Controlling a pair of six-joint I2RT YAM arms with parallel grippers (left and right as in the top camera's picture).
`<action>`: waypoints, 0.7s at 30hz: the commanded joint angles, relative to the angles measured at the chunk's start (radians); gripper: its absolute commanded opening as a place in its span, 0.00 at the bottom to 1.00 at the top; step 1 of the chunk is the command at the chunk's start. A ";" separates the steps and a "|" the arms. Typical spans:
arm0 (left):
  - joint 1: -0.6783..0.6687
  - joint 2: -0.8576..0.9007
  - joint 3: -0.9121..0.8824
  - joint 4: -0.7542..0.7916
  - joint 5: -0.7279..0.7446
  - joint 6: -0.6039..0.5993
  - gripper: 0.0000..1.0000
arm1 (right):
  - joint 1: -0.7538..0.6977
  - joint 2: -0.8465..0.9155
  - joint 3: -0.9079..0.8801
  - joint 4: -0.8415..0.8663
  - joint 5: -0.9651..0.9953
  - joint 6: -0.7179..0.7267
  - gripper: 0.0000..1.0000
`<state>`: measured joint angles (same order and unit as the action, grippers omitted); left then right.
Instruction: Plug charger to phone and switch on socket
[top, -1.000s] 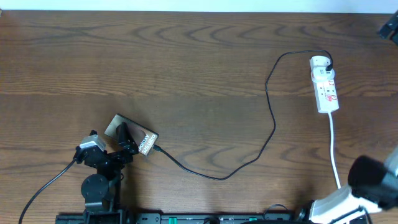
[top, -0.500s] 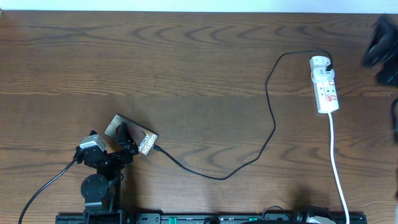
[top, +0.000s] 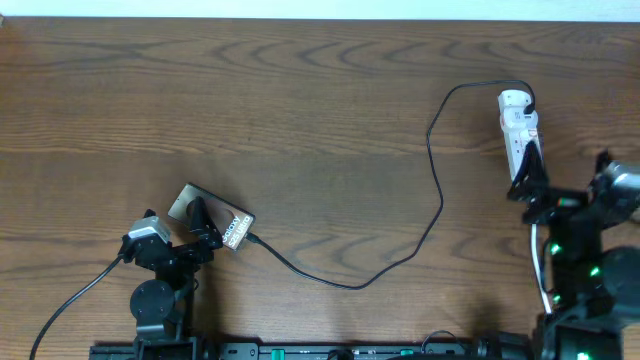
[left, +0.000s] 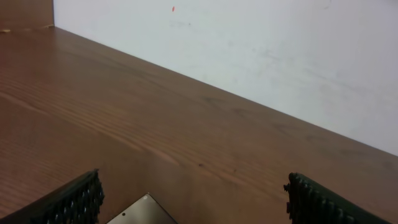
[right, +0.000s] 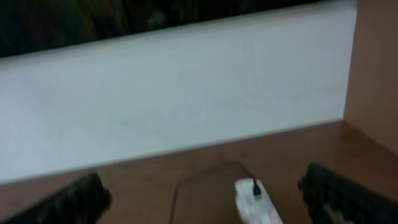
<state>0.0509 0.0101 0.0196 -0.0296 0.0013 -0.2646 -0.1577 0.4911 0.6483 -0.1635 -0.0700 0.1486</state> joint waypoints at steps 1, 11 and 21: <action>0.005 -0.006 -0.016 -0.044 -0.016 0.010 0.91 | 0.006 -0.103 -0.128 0.026 0.008 -0.008 0.99; 0.005 -0.006 -0.016 -0.044 -0.016 0.009 0.91 | 0.006 -0.480 -0.451 0.034 0.008 -0.008 0.99; 0.005 -0.006 -0.016 -0.044 -0.016 0.010 0.91 | 0.009 -0.486 -0.644 0.148 -0.041 -0.008 0.99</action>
<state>0.0509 0.0101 0.0204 -0.0296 0.0010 -0.2642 -0.1574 0.0124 0.0387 0.0093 -0.0860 0.1486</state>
